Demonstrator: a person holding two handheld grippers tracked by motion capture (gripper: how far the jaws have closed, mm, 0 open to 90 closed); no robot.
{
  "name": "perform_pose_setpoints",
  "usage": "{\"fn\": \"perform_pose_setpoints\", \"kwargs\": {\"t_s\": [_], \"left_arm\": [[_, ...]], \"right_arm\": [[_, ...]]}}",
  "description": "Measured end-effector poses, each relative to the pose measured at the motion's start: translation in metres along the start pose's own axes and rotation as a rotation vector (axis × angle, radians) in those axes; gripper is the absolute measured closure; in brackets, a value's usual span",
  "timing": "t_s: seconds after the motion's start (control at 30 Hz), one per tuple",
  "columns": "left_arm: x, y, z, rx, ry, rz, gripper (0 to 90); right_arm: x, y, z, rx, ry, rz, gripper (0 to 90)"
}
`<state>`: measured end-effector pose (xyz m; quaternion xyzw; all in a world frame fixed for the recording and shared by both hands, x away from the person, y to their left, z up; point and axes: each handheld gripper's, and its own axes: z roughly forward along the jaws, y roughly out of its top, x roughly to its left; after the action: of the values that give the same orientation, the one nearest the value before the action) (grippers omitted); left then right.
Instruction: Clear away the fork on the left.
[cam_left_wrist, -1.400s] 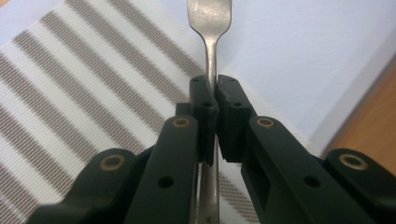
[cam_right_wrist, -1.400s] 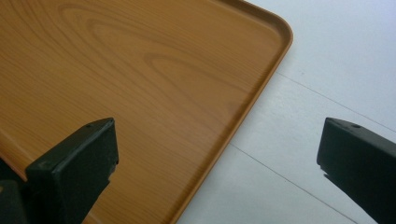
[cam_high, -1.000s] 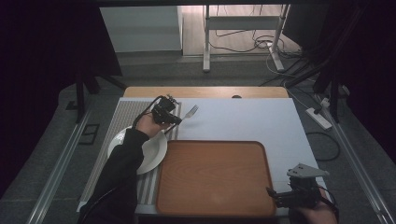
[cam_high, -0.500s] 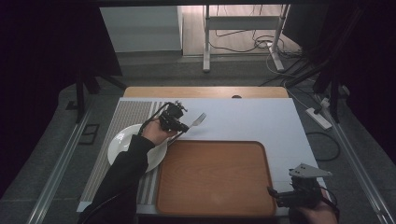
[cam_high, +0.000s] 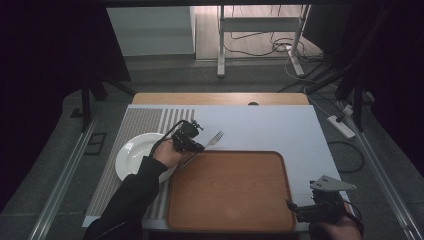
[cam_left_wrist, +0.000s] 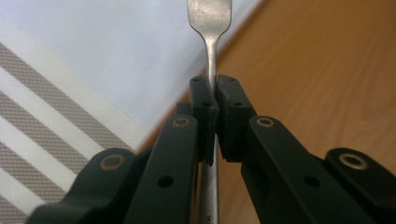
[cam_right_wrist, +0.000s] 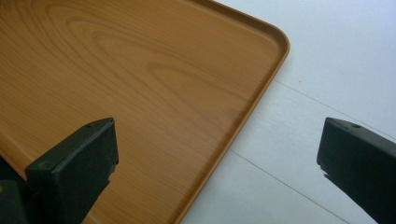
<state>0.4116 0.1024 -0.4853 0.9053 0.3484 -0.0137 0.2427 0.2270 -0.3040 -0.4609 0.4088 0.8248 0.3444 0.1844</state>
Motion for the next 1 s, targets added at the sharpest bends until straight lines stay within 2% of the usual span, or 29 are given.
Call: {"fn": "perform_pose_setpoints", "kwargs": {"t_s": [0.23,0.33,0.5,0.73,1.0], "left_arm": [[-0.018,-0.015,-0.002,0.01,-0.001,0.004,86.1],[-0.026,-0.029,-0.002,0.007,-0.005,-0.01,86.1],[-0.035,-0.042,-0.003,0.014,-0.019,-0.03,86.1],[-0.048,-0.057,-0.005,0.003,-0.01,-0.051,86.0],[-0.066,-0.069,-0.003,0.033,0.021,-0.043,86.0]], "right_arm": [[0.001,0.0,0.0,0.007,-0.005,-0.005,0.0],[0.001,0.0,0.0,0.007,-0.004,-0.005,0.0],[0.001,0.0,0.001,0.005,-0.002,-0.01,0.0],[0.001,0.001,0.001,0.006,-0.001,-0.009,0.0],[0.002,0.001,0.001,0.008,-0.003,-0.016,0.0]]}}
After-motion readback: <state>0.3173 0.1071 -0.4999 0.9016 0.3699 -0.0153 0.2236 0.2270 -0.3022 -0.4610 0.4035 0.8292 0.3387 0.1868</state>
